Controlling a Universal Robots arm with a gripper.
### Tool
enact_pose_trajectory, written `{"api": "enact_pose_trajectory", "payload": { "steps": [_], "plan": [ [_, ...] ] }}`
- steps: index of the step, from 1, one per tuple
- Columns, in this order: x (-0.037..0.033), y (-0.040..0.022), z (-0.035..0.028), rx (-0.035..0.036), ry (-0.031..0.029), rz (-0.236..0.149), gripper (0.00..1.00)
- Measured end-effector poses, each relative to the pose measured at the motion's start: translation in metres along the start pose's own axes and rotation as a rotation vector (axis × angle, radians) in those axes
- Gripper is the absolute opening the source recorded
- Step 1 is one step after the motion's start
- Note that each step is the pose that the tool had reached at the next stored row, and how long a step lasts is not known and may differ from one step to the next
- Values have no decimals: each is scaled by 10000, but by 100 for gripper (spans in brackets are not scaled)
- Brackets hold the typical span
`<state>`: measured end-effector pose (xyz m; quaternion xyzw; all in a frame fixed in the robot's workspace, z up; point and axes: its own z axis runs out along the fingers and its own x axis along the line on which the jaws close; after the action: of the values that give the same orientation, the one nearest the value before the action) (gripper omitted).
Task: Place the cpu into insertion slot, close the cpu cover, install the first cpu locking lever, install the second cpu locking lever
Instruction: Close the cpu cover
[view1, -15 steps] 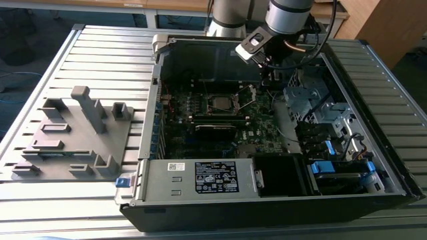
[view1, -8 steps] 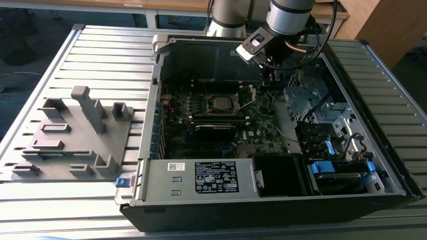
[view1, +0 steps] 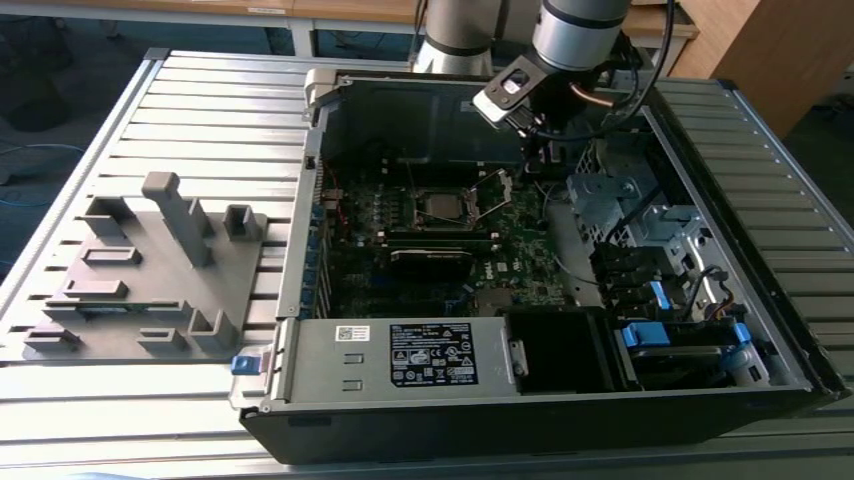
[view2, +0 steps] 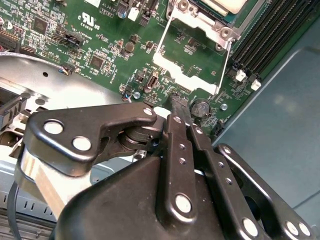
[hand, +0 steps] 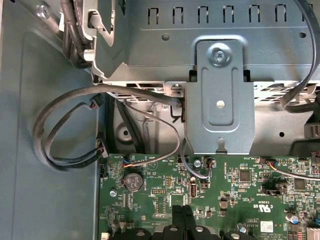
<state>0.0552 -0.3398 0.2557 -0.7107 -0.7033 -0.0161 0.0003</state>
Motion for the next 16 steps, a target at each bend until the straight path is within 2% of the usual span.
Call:
{"api": "enact_pose_trajectory", "payload": {
  "steps": [3,9,16],
  "plan": [
    [0,2,20,0,3,1,11],
    [-3,0,120,1,-14,-1,11],
    [-3,-1,124,0,-15,0,11]
  ]
}}
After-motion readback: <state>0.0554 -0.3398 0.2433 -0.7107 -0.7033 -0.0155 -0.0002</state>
